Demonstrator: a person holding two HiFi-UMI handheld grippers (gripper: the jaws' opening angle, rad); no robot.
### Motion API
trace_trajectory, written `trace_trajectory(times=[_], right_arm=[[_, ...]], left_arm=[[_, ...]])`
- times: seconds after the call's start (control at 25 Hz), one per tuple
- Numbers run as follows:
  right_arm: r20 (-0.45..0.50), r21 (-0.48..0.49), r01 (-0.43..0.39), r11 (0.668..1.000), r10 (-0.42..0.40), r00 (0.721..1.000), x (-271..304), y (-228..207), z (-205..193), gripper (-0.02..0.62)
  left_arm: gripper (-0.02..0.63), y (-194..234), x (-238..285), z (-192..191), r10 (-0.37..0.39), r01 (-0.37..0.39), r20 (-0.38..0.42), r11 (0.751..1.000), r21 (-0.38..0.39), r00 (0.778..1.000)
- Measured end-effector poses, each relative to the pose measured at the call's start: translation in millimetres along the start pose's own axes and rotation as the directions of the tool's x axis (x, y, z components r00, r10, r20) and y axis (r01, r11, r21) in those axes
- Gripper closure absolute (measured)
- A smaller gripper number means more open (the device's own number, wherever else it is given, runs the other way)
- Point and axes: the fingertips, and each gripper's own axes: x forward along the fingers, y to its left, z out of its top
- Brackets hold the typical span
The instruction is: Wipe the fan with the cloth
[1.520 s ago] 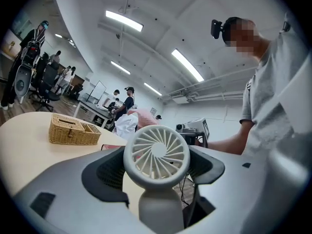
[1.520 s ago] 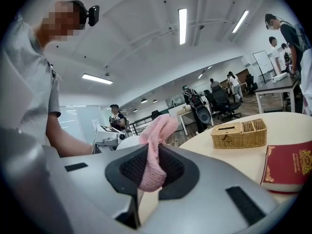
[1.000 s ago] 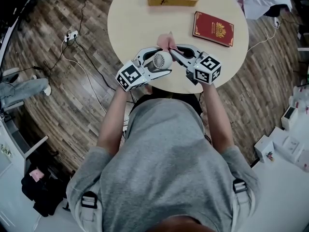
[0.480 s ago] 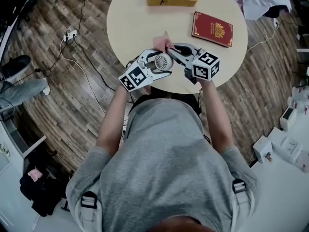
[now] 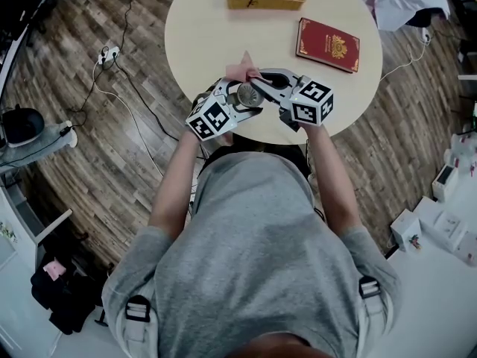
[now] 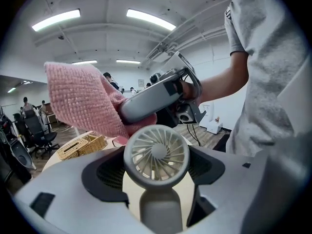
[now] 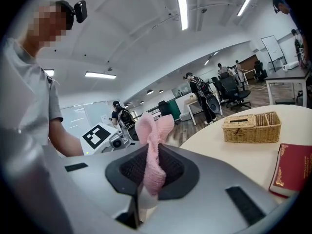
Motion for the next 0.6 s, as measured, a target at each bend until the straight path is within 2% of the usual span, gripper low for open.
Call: trace_trajectory(times=[0.32,0.6], right_arm=[[-0.011,-0.009,-0.050,0.999,0.050,0.999,-4,15,-5,0.557],[-0.068,-0.034,-0.022,0.999,0.019,0.997,-13,9,-23,0.555]], left_arm=[[0.232,14,-1,-13,0.058,-0.059,-0.037,0.998,-0.031,0.998],[0.232,29,-17,-13,0.110,-0.110,-0.004,0.991,-0.073,0.994]])
